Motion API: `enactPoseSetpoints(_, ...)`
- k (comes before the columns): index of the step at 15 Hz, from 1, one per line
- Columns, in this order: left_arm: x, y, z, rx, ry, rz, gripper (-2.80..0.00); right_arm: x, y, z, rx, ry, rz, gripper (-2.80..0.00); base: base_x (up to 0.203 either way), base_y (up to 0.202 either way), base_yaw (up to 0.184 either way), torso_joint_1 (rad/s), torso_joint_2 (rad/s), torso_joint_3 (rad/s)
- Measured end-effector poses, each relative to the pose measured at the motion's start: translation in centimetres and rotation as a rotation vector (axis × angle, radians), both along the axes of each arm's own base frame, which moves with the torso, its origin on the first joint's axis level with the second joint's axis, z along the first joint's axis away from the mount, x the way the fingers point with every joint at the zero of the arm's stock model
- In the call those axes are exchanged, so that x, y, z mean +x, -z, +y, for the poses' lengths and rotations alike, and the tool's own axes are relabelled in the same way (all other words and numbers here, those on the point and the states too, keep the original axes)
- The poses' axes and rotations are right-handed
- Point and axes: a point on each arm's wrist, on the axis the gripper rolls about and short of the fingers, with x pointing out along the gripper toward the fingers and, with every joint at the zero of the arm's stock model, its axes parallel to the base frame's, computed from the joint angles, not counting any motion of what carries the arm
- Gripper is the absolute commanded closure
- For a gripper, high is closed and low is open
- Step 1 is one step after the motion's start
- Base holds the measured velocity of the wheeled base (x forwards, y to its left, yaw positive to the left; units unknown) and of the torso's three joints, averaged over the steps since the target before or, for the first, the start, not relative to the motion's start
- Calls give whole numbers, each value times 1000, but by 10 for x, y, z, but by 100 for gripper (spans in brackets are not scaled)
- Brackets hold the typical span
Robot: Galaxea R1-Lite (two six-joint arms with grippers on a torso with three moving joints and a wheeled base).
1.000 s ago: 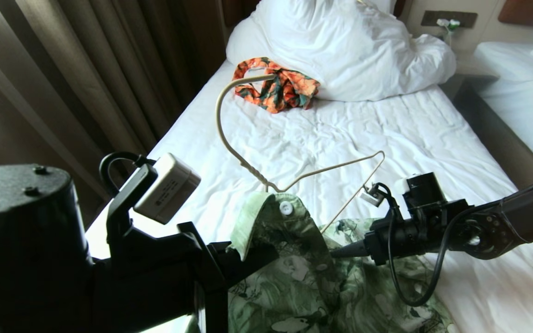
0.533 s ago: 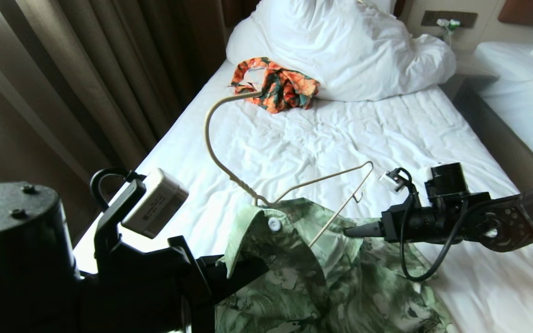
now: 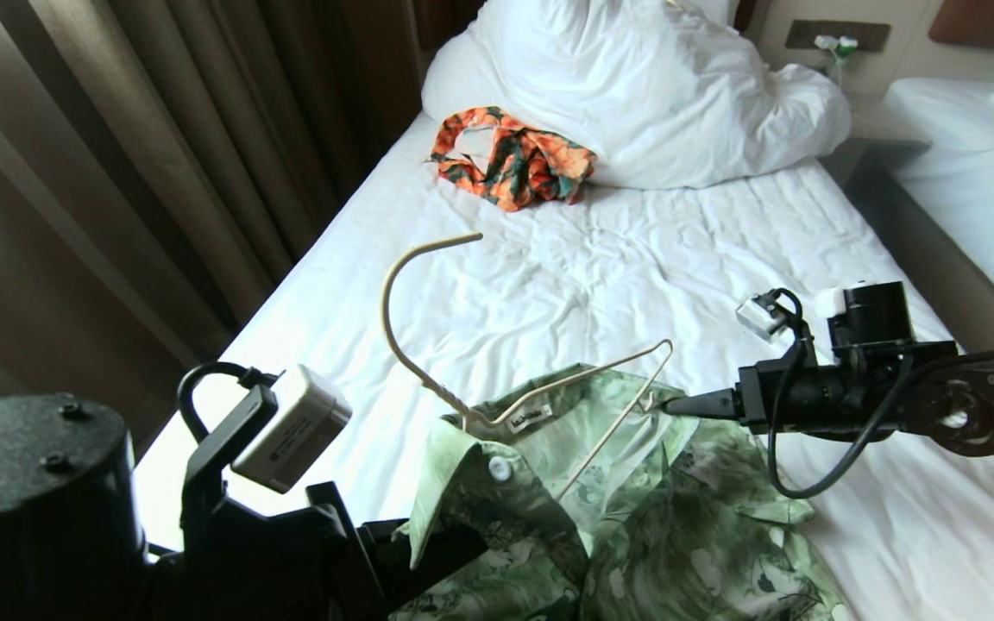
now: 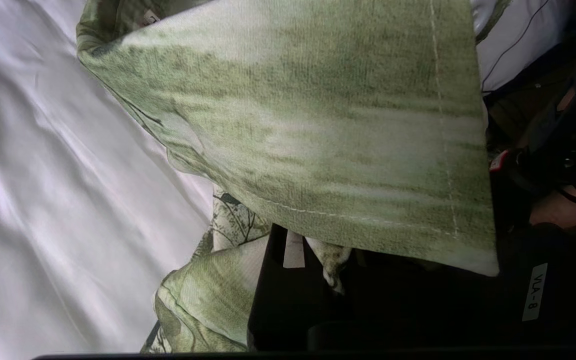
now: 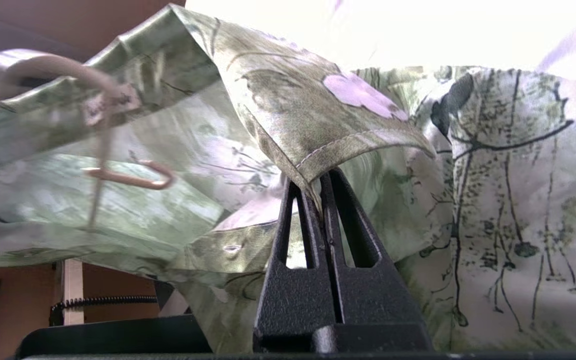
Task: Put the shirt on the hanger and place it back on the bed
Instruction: Hook the other side of the shirt onto the hanger
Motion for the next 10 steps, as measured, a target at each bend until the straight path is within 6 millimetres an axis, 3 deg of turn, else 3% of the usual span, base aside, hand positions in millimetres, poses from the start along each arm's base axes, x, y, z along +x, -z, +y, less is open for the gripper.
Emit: enactPoseSetpoints(10, -16, 5, 14, 6, 3, -9, 0, -16, -45, -7, 53, 36, -64, 0, 0, 0, 0, 0, 0, 0)
